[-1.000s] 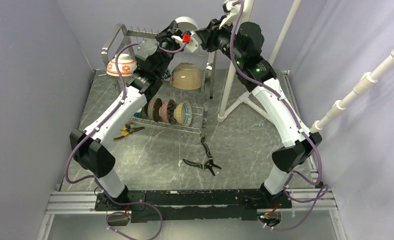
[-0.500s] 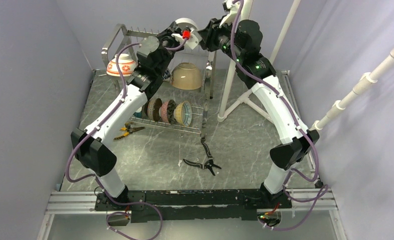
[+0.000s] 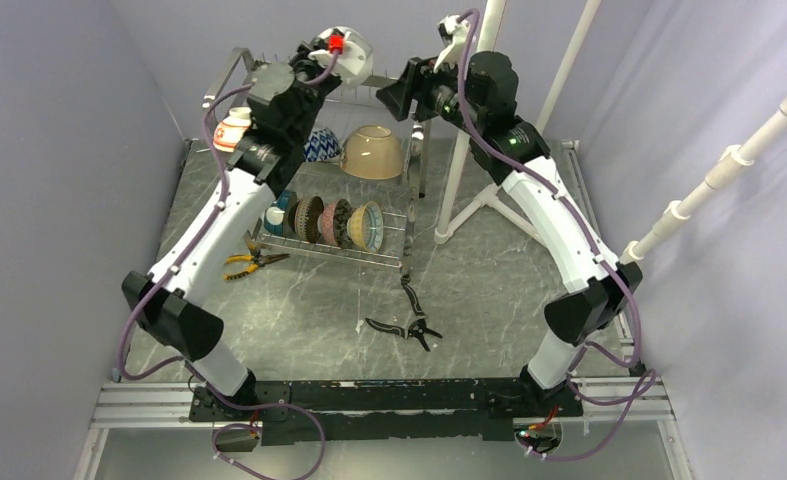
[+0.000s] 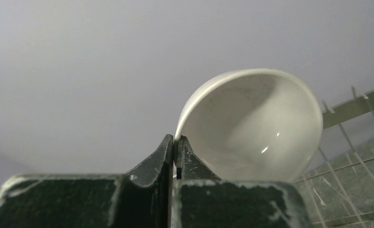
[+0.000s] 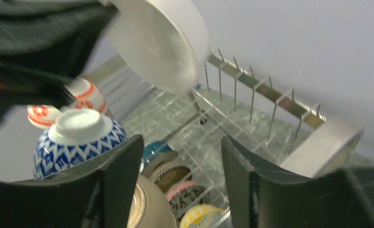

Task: Load the bowls into the dish rack
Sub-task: Adjust the dish rack at the center of the board.

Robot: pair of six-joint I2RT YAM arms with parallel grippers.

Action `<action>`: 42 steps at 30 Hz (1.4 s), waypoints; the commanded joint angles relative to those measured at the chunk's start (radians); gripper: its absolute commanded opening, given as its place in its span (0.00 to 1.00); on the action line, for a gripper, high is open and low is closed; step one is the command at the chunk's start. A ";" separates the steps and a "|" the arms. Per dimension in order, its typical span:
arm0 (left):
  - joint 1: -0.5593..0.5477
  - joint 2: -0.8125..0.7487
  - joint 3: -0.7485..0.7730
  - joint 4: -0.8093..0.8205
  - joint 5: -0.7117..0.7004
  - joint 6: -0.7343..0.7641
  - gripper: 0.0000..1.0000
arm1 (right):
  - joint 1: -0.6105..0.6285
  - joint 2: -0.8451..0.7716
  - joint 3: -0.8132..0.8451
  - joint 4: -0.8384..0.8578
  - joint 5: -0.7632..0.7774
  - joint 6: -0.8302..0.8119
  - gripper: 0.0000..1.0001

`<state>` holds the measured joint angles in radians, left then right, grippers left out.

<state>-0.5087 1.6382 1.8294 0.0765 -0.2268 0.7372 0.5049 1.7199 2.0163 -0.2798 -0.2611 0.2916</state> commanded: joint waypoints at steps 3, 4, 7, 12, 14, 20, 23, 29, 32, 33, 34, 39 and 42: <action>0.041 -0.196 -0.006 -0.039 -0.074 -0.186 0.03 | -0.003 -0.189 -0.118 -0.052 0.052 0.032 0.77; 0.048 -0.215 -0.015 -0.058 -0.072 -0.205 0.03 | -0.003 -0.215 -0.140 -0.058 0.051 0.042 0.80; 0.058 -0.259 -0.039 -0.100 -0.075 -0.247 0.03 | -0.003 -0.286 -0.194 -0.077 0.036 0.080 0.83; 0.061 -0.304 -0.077 -0.111 -0.071 -0.283 0.03 | -0.003 -0.392 -0.299 -0.096 0.027 0.127 0.84; 0.062 -0.307 -0.077 -0.122 -0.065 -0.293 0.03 | -0.003 -0.417 -0.328 -0.106 0.010 0.133 0.84; 0.062 -0.308 -0.086 -0.130 -0.052 -0.316 0.03 | -0.003 -0.456 -0.432 -0.105 0.007 0.140 0.85; 0.062 -0.308 -0.097 -0.125 -0.042 -0.326 0.03 | -0.003 -0.442 -0.462 -0.088 -0.009 0.132 0.85; 0.062 -0.310 -0.103 -0.126 -0.039 -0.325 0.02 | -0.003 -0.380 -0.459 -0.038 -0.092 0.133 0.77; 0.062 -0.310 -0.099 -0.129 -0.038 -0.324 0.03 | -0.001 -0.373 -0.476 0.001 -0.146 0.142 0.71; 0.062 -0.308 -0.097 -0.131 -0.037 -0.323 0.03 | -0.001 -0.372 -0.485 0.014 -0.166 0.150 0.69; 0.062 -0.307 -0.094 -0.135 -0.036 -0.322 0.03 | 0.001 -0.369 -0.490 0.021 -0.182 0.157 0.67; 0.062 -0.304 -0.095 -0.136 -0.038 -0.320 0.03 | 0.039 -0.356 -0.511 0.061 -0.250 0.187 0.50; 0.062 -0.300 -0.093 -0.141 -0.039 -0.322 0.03 | 0.077 -0.338 -0.506 0.065 -0.260 0.192 0.43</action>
<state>-0.4500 1.3457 1.7206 -0.1184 -0.2768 0.4278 0.4973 1.3476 1.5169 -0.3313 -0.3584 0.4229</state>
